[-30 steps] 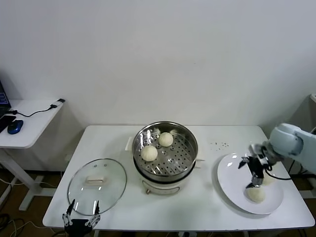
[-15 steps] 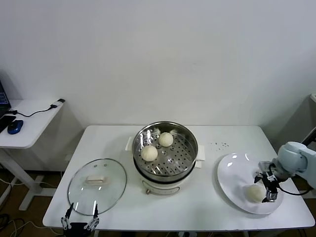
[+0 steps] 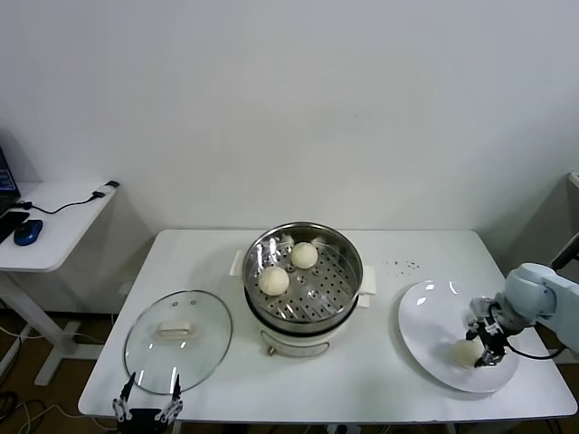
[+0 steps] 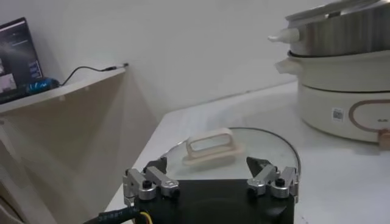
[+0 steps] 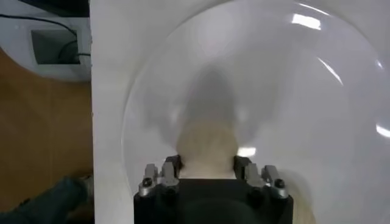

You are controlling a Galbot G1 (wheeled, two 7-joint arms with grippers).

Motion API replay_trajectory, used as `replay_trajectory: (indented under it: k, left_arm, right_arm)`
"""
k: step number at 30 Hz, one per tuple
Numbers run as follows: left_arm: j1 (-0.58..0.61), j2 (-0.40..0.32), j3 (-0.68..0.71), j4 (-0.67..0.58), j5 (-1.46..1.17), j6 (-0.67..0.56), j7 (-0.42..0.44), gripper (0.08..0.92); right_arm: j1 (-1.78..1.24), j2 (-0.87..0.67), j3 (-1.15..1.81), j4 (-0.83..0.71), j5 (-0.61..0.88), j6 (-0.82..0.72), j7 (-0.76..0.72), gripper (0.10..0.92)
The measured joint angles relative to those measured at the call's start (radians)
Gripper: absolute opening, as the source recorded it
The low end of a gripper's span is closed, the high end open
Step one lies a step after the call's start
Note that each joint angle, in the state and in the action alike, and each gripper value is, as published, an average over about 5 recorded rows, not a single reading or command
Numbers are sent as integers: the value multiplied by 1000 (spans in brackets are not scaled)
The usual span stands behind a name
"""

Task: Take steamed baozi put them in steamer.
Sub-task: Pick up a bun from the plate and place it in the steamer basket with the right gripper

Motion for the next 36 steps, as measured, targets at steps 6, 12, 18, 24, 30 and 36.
replay_trajectory:
  k: [6, 12, 18, 24, 30, 36]
  left_arm:
    - [0, 0, 3, 0, 1, -1, 0, 823]
    - [4, 0, 3, -1, 3, -2, 0, 823]
    - [8, 1, 1, -3, 5, -3, 0, 823]
    - [5, 1, 2, -2, 5, -2, 2, 823]
    - [0, 0, 1, -1, 5, 6, 5, 823]
    - [3, -1, -8, -3, -4, 10, 6, 823]
  right_arm:
    - [15, -5, 3, 4, 13, 20, -9, 548]
    - [126, 17, -40, -5, 3, 104, -47, 552]
    - [367, 95, -160, -24, -44, 280, -91, 567]
    - [603, 233, -249, -21, -94, 478, -111, 569]
    - [735, 398, -285, 5, -103, 602, -122, 576]
    - [772, 555, -304, 12, -100, 664, -136, 577]
